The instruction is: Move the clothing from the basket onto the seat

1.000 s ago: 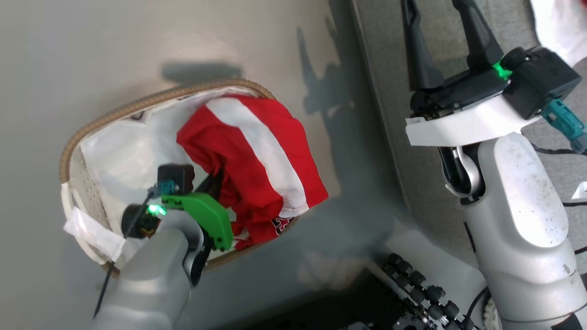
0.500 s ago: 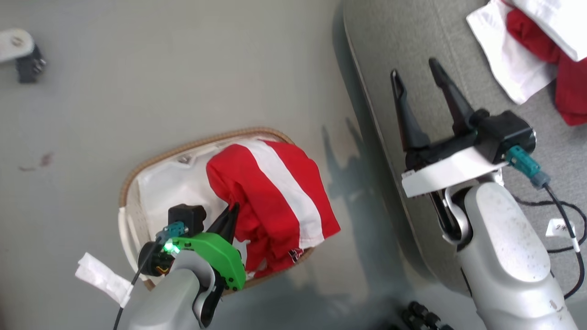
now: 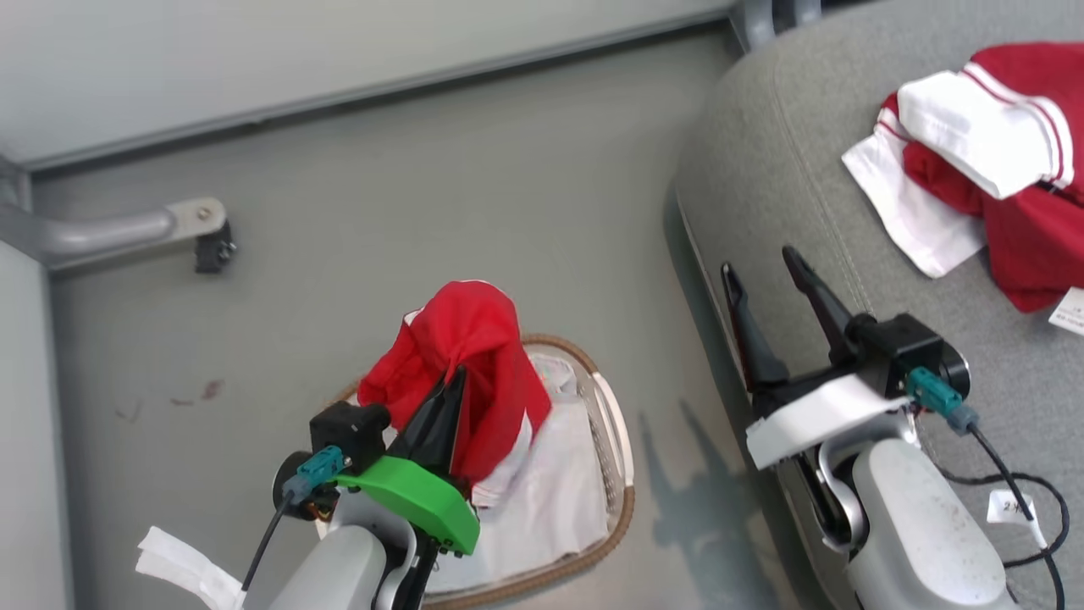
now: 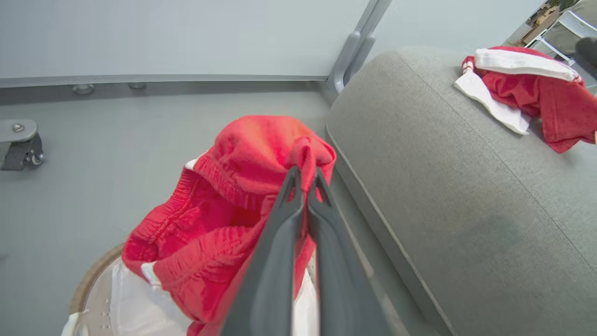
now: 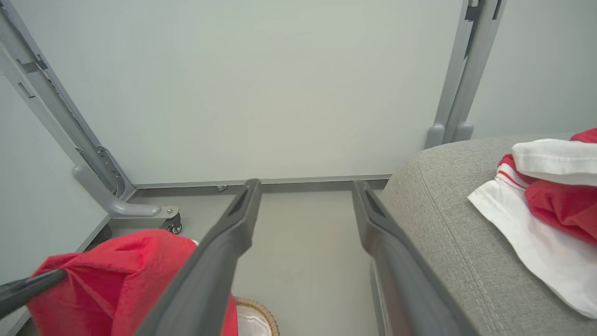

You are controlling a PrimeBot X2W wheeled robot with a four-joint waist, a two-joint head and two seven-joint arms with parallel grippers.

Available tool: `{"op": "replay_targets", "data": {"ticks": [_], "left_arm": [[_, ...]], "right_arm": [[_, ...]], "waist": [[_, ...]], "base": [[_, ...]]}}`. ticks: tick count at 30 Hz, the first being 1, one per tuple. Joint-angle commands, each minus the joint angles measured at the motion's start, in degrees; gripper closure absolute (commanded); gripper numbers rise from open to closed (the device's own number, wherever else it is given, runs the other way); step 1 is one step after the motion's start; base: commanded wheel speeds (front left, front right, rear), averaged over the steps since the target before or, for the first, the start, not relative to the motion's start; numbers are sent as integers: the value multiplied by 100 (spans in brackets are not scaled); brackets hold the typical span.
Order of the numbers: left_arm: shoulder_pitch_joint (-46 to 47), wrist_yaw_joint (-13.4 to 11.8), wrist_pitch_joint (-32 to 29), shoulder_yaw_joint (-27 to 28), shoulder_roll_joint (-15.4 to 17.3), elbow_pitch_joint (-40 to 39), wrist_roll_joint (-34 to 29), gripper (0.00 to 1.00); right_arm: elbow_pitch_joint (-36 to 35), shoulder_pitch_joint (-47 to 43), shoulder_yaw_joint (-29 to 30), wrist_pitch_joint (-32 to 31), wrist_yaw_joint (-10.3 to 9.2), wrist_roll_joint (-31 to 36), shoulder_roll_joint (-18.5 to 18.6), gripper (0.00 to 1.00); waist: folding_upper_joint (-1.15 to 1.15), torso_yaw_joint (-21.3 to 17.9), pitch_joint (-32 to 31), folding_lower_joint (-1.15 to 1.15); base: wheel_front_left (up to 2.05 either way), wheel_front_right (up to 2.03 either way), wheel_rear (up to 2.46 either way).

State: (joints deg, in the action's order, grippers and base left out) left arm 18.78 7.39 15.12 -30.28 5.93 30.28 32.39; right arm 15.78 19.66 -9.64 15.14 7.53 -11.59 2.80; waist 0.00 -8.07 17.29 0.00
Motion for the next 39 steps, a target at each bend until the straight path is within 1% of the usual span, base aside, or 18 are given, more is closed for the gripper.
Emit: {"op": "replay_targets", "data": {"ticks": [1,6,12,20,24,27,32,36,39], "left_arm": [[-131,13,5,102,-41,-199,-64,100],[-218,13,4,379,-107,-801,-252,100],[-3,13,4,568,-149,-1447,-386,100],[182,13,4,674,-198,-1895,-508,100],[205,13,4,641,-222,-1936,-546,100],[253,13,4,581,-238,-1909,-565,100],[310,13,4,554,-259,-1822,-614,100],[363,13,4,496,-281,-1789,-622,100],[392,13,4,408,-288,-1777,-613,100]], "right_arm": [[35,-162,8,1,-8,-12,27,0],[105,-386,-28,1,-8,-61,27,0],[190,-587,-104,1,-8,-100,27,0],[334,-829,-313,1,-8,-75,26,0],[362,-869,-713,1,-8,85,53,0],[300,-758,-1248,1,-8,132,134,0],[173,-386,-2140,1,-8,22,220,0],[228,4,-2521,1,-8,-43,159,0],[445,239,-2667,1,-8,70,111,0]], "waist": [[0,359,-623,0],[0,436,-903,0],[0,492,-1126,0],[0,532,-1372,0],[0,577,-1420,0],[0,640,-1410,0],[0,770,-1344,0],[0,886,-1284,0],[0,980,-1266,0]], "base": [[0,0,0],[0,0,0],[0,0,0],[0,0,0],[0,0,0],[0,0,0],[0,0,0],[0,0,0],[0,0,0]]}}
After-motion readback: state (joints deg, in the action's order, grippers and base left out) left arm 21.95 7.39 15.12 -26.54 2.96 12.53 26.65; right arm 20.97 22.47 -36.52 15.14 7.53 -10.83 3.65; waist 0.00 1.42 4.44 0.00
